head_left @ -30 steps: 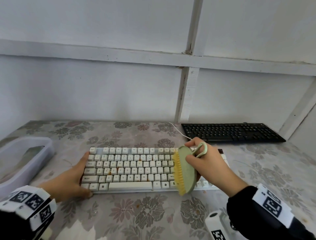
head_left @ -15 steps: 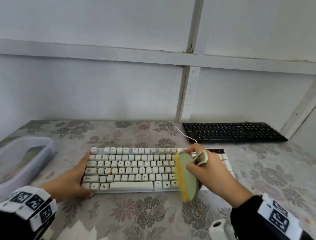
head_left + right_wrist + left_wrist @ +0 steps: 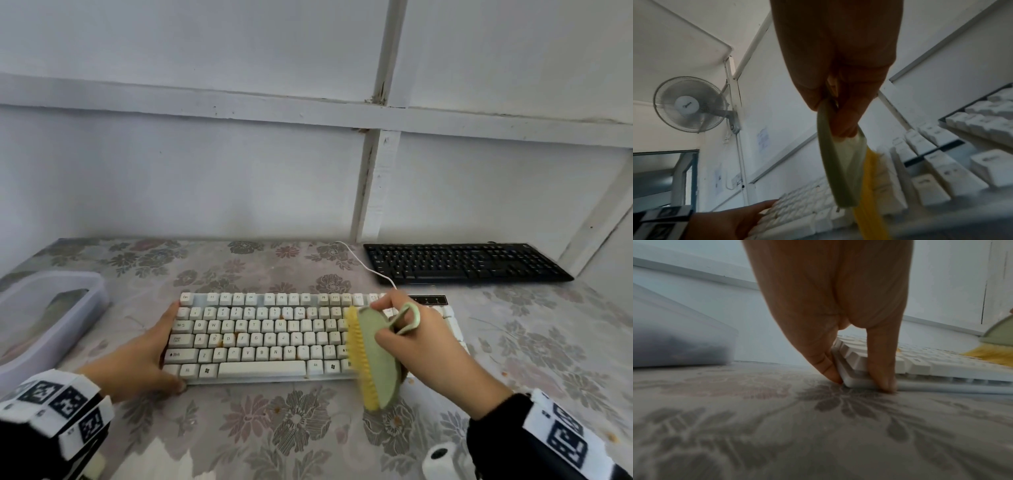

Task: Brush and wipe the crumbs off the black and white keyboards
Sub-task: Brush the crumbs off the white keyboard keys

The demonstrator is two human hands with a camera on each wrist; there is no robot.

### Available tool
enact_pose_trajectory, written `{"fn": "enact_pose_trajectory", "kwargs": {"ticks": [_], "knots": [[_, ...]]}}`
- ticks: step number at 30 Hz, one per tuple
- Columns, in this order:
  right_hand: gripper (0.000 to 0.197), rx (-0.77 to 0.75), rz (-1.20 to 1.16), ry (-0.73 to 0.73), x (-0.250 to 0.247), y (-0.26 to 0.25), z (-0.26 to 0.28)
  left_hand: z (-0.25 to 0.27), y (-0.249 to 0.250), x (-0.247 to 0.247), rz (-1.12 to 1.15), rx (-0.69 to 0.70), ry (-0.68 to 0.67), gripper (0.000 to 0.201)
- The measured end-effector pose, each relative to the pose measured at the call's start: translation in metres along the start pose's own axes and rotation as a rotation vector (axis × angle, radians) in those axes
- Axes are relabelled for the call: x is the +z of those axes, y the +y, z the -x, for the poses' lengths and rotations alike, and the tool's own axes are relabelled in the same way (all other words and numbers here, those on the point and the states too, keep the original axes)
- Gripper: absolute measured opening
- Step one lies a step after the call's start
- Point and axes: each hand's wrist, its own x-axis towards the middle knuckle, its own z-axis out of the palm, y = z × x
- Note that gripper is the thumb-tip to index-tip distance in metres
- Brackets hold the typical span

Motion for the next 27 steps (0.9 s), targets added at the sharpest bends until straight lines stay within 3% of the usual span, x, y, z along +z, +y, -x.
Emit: {"fn": "enact_pose_trajectory", "kwargs": {"ticks": [7, 19, 24, 27], "knots": [[0.023, -0.06, -0.039, 0.21, -0.015, -0.03, -0.032, 0.001, 0.002, 0.0, 0.001, -0.037, -0.011, 0.131], [0.02, 0.012, -0.033, 0.022, -0.002, -0.017, -0.019, 0.002, 0.005, 0.001, 0.013, -0.04, -0.001, 0.129], [0.024, -0.044, -0.004, 0.197, -0.009, -0.028, -0.035, 0.004, 0.007, 0.0, 0.011, -0.017, 0.006, 0.126], [0.025, -0.053, -0.001, 0.195, 0.002, -0.026, -0.036, 0.005, 0.008, 0.0, 0.005, -0.014, 0.007, 0.122]]}}
